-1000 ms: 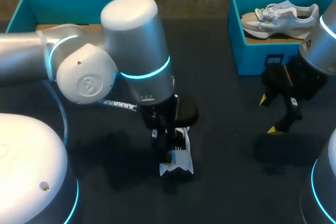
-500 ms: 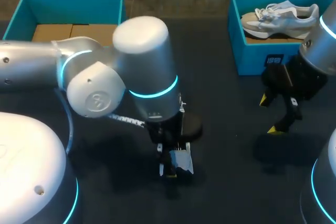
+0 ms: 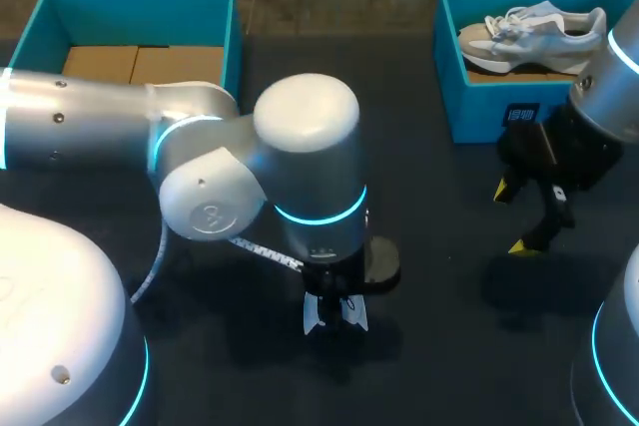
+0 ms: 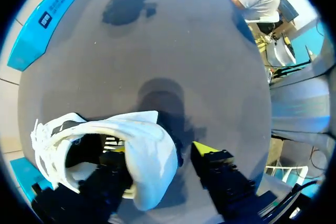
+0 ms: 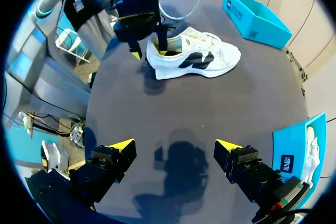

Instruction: Take the shoe out of the shoebox, open the shoe tongue, remove and reinsert the insole, then place the shoe into the shoebox

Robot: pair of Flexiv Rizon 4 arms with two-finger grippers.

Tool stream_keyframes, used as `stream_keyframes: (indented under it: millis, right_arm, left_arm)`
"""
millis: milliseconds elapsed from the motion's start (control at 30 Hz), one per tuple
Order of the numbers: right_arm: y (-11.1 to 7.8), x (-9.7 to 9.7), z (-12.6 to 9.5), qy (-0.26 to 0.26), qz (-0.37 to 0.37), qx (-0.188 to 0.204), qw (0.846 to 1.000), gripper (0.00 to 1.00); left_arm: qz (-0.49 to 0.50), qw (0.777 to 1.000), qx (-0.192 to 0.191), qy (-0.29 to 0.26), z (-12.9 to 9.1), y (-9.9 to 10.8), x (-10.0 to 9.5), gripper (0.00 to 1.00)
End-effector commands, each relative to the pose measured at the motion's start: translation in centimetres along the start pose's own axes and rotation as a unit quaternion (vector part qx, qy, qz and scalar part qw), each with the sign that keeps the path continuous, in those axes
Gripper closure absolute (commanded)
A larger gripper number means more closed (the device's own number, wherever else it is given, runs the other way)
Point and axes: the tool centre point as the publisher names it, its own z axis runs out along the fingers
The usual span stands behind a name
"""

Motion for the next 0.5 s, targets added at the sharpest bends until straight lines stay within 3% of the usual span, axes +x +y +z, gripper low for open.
stream_keyframes:
  millis: [33,500]
  right_arm:
    - [0.0,0.0,0.1,0.000,0.000,0.001,1.000,0.00]
    - [0.0,0.0,0.1,0.000,0.000,0.001,1.000,0.00]
  left_arm:
    - [-0.006,1.000,-0.009,-0.005,0.9,-0.6,0.2,1.00]
    - [-0.007,1.000,-0.004,0.005,0.5,-0.1,-1.0,1.00]
